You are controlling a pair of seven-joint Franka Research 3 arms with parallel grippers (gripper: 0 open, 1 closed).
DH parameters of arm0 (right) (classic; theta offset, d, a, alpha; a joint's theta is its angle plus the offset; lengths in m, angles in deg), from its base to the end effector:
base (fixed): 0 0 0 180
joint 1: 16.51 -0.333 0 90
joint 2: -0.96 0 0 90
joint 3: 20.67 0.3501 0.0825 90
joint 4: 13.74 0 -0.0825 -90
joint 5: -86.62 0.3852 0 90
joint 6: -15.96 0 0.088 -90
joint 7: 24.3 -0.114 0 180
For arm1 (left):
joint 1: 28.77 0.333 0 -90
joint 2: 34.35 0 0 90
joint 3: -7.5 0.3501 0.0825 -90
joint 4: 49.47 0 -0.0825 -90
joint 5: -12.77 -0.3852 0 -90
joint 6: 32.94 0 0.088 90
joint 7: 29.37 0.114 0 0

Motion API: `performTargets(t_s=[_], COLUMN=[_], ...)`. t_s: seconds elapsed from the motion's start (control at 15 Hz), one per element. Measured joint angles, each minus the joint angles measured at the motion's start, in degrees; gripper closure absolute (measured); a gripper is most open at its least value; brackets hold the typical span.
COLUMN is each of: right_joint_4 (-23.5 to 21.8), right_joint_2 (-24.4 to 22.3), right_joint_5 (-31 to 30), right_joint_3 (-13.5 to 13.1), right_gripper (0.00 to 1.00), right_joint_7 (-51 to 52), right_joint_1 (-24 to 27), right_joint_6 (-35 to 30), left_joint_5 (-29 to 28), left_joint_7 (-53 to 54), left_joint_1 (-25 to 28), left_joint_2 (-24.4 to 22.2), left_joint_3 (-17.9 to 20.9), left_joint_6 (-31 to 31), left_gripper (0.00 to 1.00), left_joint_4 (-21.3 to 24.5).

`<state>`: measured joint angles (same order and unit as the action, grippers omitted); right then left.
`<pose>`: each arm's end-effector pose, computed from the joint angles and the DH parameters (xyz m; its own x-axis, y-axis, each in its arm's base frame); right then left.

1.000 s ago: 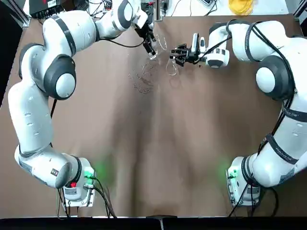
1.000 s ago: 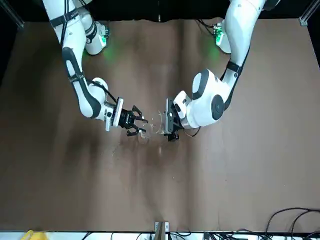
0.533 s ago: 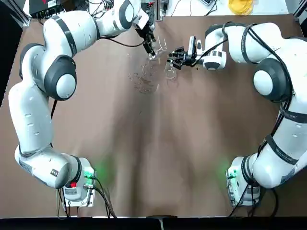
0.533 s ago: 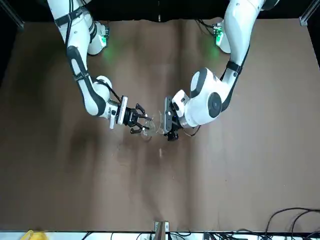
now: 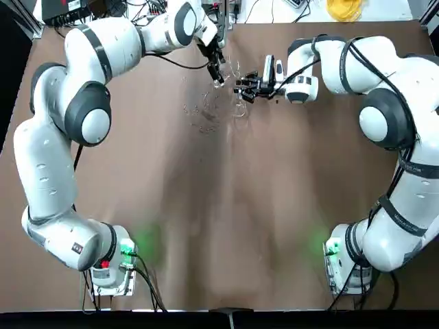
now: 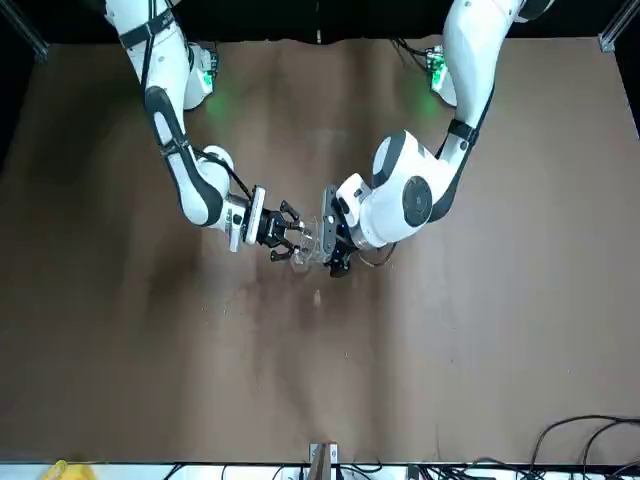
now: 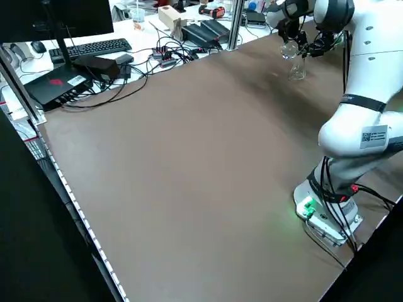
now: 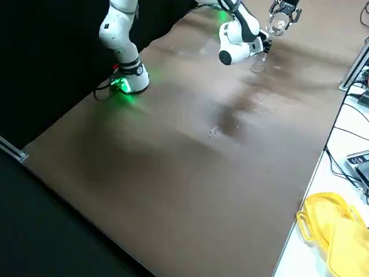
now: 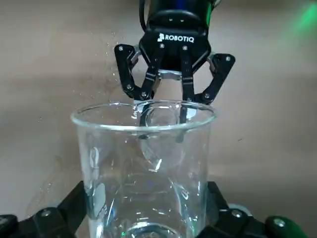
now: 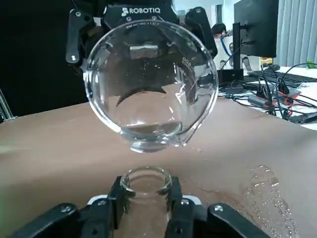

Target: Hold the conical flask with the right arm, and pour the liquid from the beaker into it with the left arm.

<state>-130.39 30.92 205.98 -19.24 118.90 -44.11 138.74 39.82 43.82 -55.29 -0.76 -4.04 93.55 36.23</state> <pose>0.5236 0.3379 0.2192 0.1779 0.1802 0.9674 0.9619 -0.2394 -0.1323 0.5911 -0.4489 0.3729 -0.0348 -0.8725 0.4873 -0.9907 0.0942 0.0979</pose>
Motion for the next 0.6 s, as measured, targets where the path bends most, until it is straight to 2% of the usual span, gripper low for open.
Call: performTargets(t_s=[0.6], right_joint_4=[0.05], right_joint_2=[0.00], right_joint_5=[0.21], right_joint_3=[-0.25], right_gripper=[0.61], right_joint_7=[-0.01], right_joint_1=[-0.17], right_joint_6=[0.06], left_joint_5=[-4.30], left_joint_7=[-0.05], left_joint_1=[-0.30], left_joint_2=[0.00], left_joint_3=[0.02], left_joint_6=[-0.97], left_gripper=[0.02], left_joint_4=[0.00])
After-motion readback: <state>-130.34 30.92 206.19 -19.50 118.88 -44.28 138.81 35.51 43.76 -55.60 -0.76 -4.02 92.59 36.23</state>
